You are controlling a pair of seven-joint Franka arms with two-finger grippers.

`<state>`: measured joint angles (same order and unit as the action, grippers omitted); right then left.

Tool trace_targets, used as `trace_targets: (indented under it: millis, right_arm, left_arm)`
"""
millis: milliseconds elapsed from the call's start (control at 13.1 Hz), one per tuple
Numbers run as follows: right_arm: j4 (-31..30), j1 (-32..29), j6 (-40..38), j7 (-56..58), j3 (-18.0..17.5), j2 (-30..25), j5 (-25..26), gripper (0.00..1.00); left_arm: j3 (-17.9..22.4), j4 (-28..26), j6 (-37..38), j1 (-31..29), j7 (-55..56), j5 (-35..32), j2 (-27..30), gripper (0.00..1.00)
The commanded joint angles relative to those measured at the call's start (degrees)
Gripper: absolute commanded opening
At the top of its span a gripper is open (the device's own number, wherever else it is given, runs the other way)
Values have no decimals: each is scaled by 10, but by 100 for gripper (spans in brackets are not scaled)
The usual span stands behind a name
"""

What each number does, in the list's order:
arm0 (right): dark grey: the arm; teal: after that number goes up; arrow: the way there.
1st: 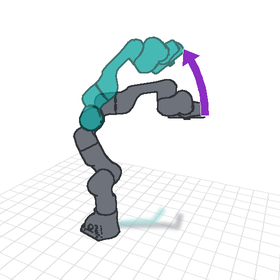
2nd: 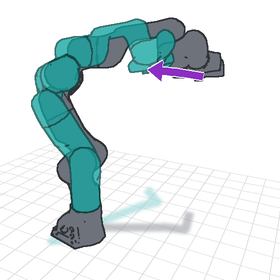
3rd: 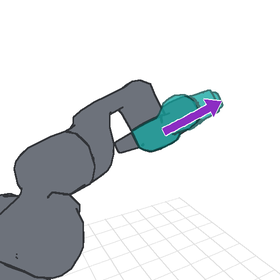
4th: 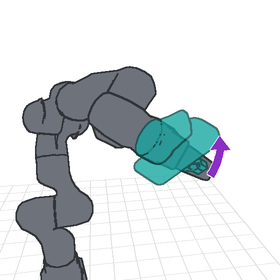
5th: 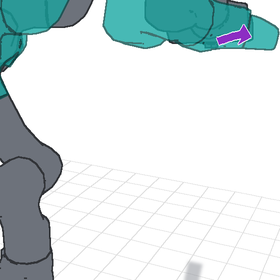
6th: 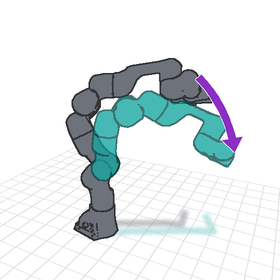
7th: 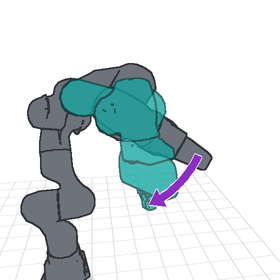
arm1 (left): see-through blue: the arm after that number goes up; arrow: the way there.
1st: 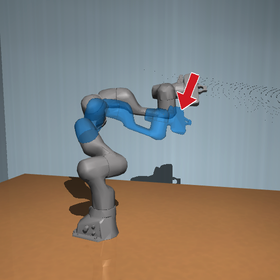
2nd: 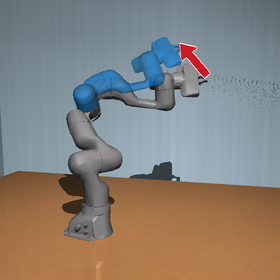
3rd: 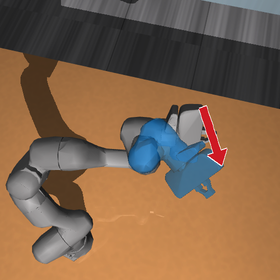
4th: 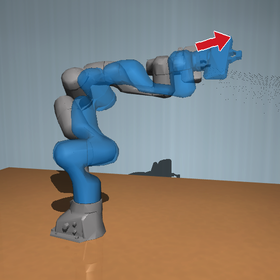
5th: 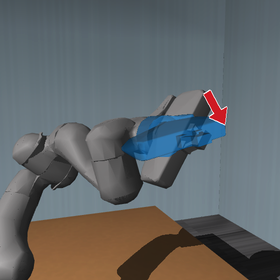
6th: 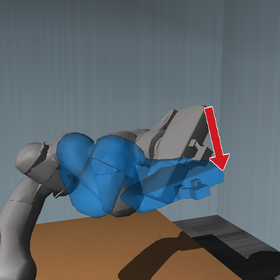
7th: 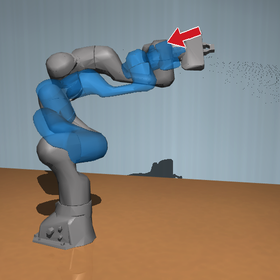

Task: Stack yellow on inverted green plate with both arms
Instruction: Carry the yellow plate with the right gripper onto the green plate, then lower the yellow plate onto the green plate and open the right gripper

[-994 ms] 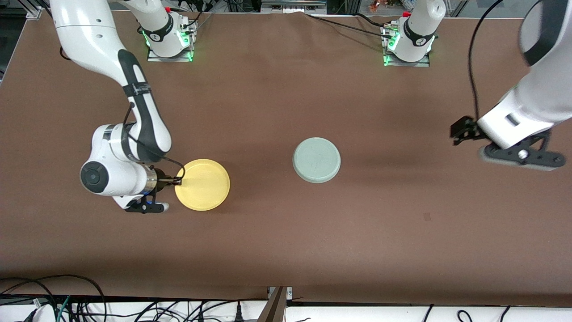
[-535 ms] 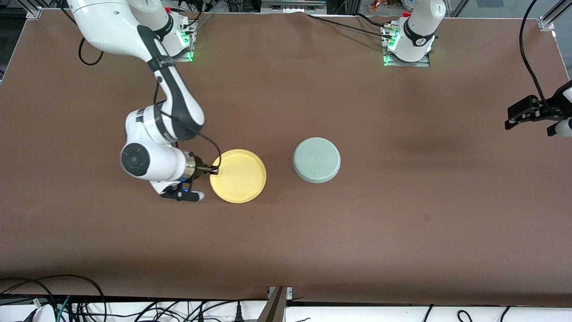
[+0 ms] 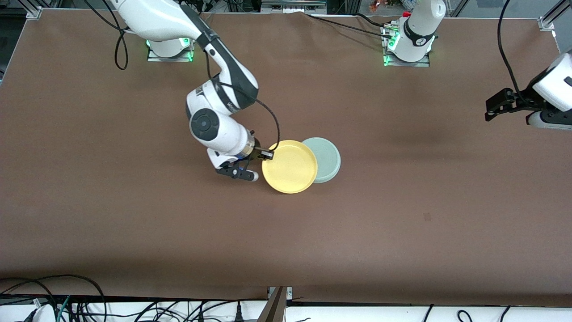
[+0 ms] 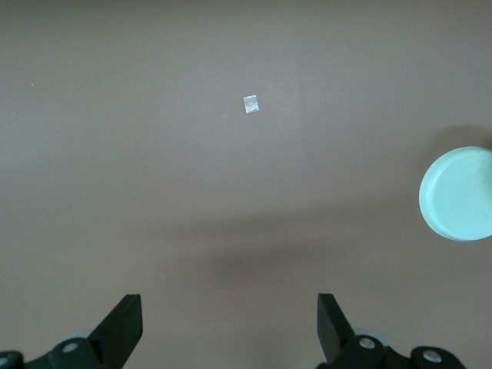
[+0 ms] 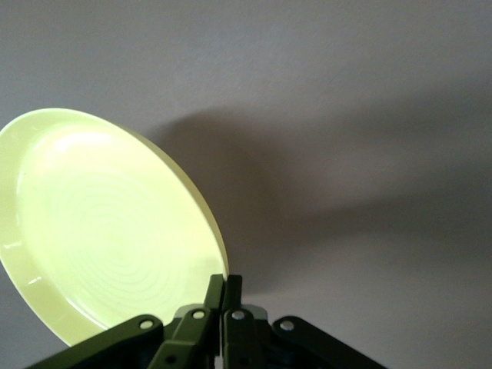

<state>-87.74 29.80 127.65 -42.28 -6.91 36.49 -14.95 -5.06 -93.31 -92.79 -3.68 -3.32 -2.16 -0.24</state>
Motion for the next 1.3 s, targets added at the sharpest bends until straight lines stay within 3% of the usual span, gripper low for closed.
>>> trace_targets:
  millis: [0, 382, 688, 1224]
  right_arm:
    - [0, 29, 38, -38, 1, 18, -2, 0]
    - [0, 73, 110, -77, 1, 54, -1, 0]
    - [0, 98, 117, -82, 1, 64, -2, 0]
    - [0, 78, 125, -82, 2, 74, -7, 5]
  left_arm:
    - [-3, -16, 1, -4, 5, -13, 16, 100]
    - [-6, -11, 1, -4, 2, -13, 13, 100]
    - [-7, -10, 2, -3, 2, -13, 13, 100]
    - [-11, -10, 10, -3, 3, -13, 14, 100]
